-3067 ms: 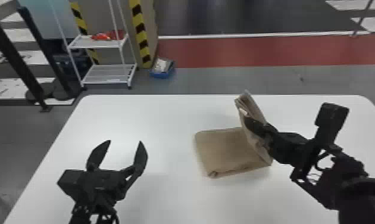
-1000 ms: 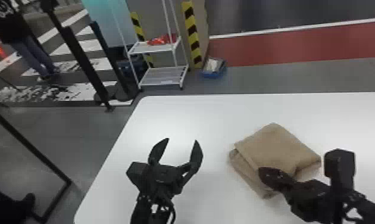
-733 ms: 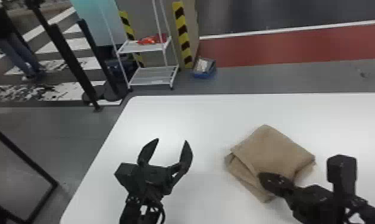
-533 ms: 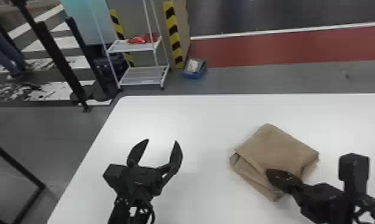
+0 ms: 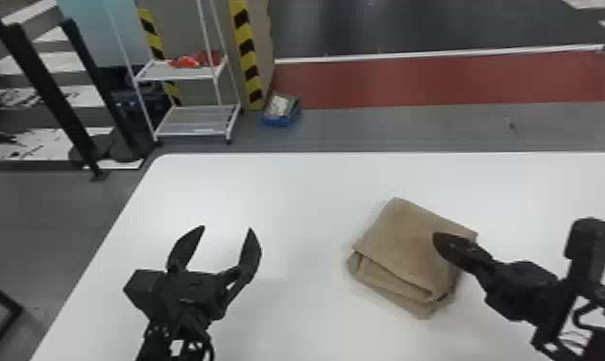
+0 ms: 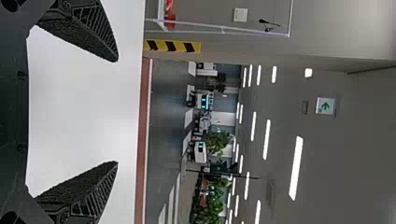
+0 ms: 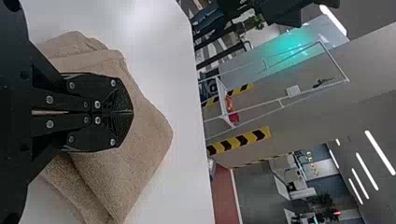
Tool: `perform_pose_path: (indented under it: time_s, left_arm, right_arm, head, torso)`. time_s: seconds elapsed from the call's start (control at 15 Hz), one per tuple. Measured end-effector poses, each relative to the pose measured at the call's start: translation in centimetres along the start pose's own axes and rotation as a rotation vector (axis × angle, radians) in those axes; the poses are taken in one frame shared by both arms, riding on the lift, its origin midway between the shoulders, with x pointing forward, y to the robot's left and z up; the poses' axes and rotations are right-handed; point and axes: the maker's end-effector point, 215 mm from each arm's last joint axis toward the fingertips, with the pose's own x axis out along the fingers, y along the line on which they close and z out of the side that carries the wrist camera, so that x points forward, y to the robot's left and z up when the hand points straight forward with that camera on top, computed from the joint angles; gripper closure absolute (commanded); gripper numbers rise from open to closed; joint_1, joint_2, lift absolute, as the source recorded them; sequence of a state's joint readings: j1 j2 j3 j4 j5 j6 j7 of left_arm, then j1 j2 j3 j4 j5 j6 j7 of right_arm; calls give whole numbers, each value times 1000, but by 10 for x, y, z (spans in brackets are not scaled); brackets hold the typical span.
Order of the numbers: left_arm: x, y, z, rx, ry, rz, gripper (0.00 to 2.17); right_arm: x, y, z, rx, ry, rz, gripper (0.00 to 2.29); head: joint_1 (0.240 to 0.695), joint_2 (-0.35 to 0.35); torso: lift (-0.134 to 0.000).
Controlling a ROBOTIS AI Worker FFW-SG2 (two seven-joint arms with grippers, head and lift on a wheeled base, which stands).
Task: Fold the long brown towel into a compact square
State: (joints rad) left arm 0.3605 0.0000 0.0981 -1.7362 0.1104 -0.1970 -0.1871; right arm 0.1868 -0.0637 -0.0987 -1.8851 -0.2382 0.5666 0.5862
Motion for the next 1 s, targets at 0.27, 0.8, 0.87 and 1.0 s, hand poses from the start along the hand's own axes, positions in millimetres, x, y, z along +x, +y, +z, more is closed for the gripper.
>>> perform_pose_path:
  time_s: [0.27, 0.8, 0.87, 1.0]
  left_arm:
    - [0, 0, 0, 0, 1, 0, 90]
    - [0, 1, 0, 1, 0, 1, 90]
    - [-1, 2, 0, 1, 0, 4, 90]
    - [-1, 4, 0, 2, 1, 7, 90]
  right_arm:
    - [21, -40, -14, 11, 54, -66, 1959]
    - [-5, -53, -2, 19, 5, -109, 1959]
    - [-19, -49, 7, 21, -20, -108, 1959]
    - [-44, -51, 10, 38, -21, -126, 1959]
  head:
    - [695, 92]
    - [695, 62]
    - [695, 58]
    - [695, 46]
  torso:
    - [-119]
    - [-119]
    - [-119]
    - [-119]
